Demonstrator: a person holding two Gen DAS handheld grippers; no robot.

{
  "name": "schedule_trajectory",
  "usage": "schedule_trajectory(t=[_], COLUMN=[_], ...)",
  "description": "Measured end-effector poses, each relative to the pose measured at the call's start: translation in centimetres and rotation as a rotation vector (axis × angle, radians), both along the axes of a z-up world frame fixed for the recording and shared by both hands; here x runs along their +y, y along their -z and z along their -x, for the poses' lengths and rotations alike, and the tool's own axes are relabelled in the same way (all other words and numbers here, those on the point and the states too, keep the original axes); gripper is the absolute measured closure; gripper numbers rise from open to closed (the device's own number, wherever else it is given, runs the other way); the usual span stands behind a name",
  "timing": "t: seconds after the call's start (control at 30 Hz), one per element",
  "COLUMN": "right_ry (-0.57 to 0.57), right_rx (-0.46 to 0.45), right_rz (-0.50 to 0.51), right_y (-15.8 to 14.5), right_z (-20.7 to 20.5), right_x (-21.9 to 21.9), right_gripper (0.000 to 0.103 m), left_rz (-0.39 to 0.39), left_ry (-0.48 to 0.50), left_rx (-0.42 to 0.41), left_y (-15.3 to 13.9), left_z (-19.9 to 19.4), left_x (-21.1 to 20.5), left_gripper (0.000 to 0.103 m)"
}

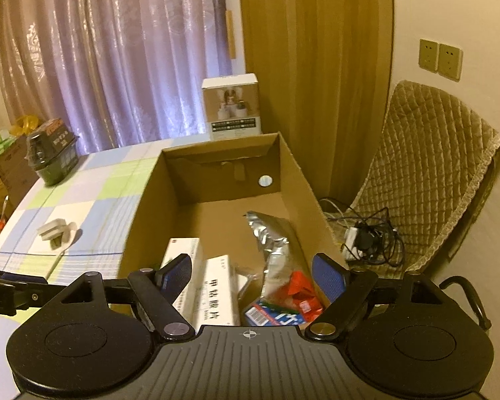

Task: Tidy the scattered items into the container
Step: 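Move both tools back toward the white plug and spoon on the table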

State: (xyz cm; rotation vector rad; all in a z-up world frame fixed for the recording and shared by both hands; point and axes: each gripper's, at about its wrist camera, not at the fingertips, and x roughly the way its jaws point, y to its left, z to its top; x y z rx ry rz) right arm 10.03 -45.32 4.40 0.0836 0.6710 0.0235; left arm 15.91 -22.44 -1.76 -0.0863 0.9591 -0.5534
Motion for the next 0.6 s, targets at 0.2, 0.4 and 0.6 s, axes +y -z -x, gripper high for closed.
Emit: schedule_trajectory(t=[0.2,0.4,0.6], right_ry=[-0.033,-0.070,-0.116], right_rx=[-0.010,-0.027,-0.053], right_rz=[0.008,0.017,0.028], right_y=[-0.8,-1.9,-3.1], right_z=[0.5,1.0,1.5], right_x=[2.0,4.6,7.6], right_gripper=[0.018,0.018,0.018], left_rz=[-0.001,-0.011,-0.054], left_ry=[-0.028,-0.063,-0.087], left_rx=[-0.008,-0.018,-0.050], left_y=[-0.8,-1.5,-1.9], left_z=[0.7,1.5,2.4], left_x=[2.1,4.4,7.4], left_gripper=[0.025,0.013,0.001])
